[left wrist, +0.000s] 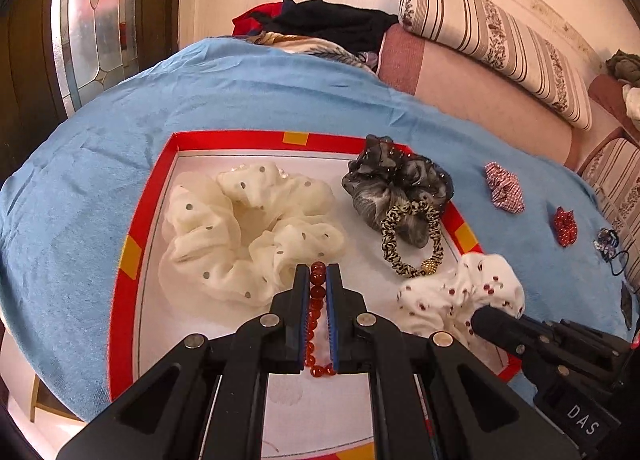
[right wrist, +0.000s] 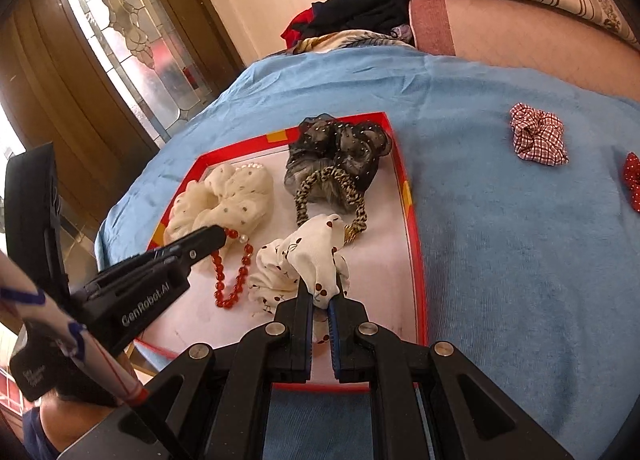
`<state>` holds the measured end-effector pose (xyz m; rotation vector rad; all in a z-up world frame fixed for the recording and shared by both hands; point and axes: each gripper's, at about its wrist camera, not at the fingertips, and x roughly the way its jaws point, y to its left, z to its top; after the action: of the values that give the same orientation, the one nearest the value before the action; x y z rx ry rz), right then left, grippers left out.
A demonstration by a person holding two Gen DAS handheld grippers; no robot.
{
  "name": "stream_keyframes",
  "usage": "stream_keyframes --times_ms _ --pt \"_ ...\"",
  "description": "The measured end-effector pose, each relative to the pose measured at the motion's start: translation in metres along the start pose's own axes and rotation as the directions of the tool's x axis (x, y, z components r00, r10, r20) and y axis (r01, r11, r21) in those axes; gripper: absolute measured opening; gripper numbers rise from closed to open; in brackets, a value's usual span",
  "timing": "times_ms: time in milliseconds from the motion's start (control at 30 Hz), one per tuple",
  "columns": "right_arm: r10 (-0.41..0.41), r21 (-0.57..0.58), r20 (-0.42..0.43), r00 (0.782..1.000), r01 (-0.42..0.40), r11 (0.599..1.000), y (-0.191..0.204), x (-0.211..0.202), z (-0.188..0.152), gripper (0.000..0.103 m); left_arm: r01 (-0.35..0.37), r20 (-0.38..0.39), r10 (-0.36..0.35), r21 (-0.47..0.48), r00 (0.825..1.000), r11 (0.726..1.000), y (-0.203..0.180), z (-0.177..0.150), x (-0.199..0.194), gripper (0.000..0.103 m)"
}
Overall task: Organize jewelry
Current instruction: 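Carry the red bead bracelet into the box with the left tool while the right carries the white scrunchie, then open the left tool to drop the bead bracelet while the right tool releases the white scrunchie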
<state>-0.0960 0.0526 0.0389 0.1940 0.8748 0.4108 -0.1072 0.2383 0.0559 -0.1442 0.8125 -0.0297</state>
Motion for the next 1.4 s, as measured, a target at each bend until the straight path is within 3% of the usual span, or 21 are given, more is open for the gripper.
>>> stream_keyframes --times_ms 400,1400 --pt "-0.031 0.034 0.008 0.999 0.031 0.999 -0.01 0.014 0.015 0.008 -0.053 0.012 0.052 0.037 0.999 0.998 -0.013 0.004 0.012 0.007" --pt "-0.045 0.062 -0.006 0.999 0.045 0.997 -0.013 0.031 0.031 0.011 -0.116 0.024 0.116 0.012 0.993 0.993 -0.008 0.006 0.016 0.008"
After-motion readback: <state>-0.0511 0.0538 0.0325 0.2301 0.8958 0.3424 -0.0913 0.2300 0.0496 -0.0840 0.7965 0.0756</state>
